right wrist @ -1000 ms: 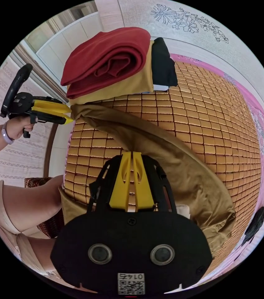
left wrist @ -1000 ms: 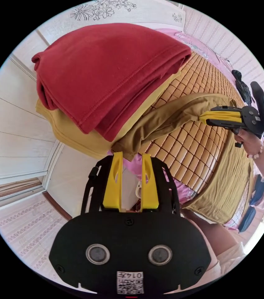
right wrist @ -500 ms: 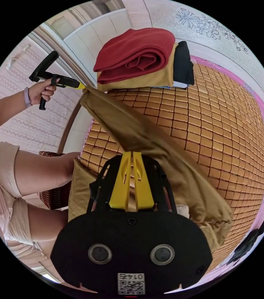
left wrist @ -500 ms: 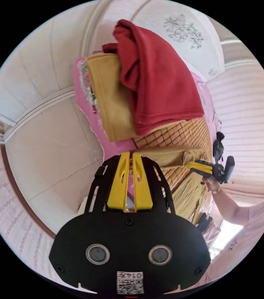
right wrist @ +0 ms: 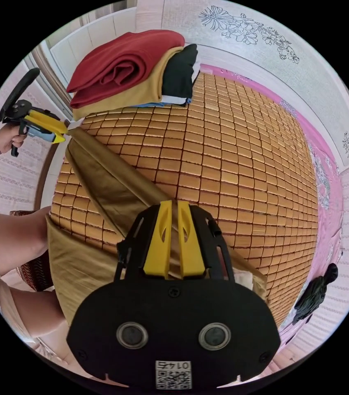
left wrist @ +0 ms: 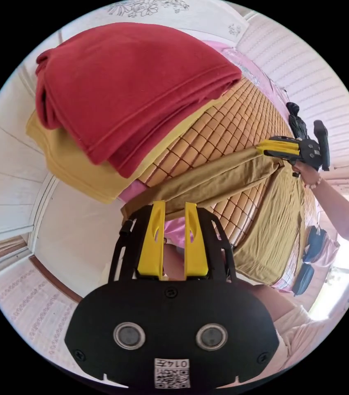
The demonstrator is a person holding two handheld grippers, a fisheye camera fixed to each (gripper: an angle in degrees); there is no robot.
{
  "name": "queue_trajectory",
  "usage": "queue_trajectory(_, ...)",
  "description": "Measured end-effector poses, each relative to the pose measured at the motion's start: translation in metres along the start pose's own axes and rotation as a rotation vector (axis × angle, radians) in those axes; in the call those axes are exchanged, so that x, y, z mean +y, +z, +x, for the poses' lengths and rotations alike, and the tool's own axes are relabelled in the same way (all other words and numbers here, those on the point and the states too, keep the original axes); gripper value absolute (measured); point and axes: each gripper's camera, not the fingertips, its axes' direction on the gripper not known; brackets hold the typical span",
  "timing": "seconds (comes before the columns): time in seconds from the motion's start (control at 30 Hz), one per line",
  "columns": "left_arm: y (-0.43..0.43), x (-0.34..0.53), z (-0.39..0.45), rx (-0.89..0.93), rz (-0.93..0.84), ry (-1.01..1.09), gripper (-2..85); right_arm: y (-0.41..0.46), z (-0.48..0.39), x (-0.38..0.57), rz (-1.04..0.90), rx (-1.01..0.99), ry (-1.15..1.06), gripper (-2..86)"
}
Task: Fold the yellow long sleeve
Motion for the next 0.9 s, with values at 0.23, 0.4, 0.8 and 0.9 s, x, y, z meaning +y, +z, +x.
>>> queue_trajectory(0.23, 0.021, -0.020, 0.074, -0.240, -0.060, 0.305, 6.9, -0.033, 0.012, 0.001, 0.081, -0.066, -0.029, 2.5)
queue_trajectory(0.4, 0.041, -0.033, 0.094, -0.287, -0.129, 0.442, 5.3, -0.013, -0.013, 0.019, -0.079, 0.067, -0.242, 6.4)
queue_trajectory(0.8, 0.032, -0.055, 0.103, -0.243, -0.053, 0.315, 0.4, -0.051, 0.045, 0.014, 0.049, -0.092, -0.041, -0.9)
queue_trajectory(0.9, 0.029, -0.062, 0.095, -0.281, -0.002, 0.178, 4.1, -0.048, 0.062, 0.016, 0.044, -0.048, 0.062, -0.6)
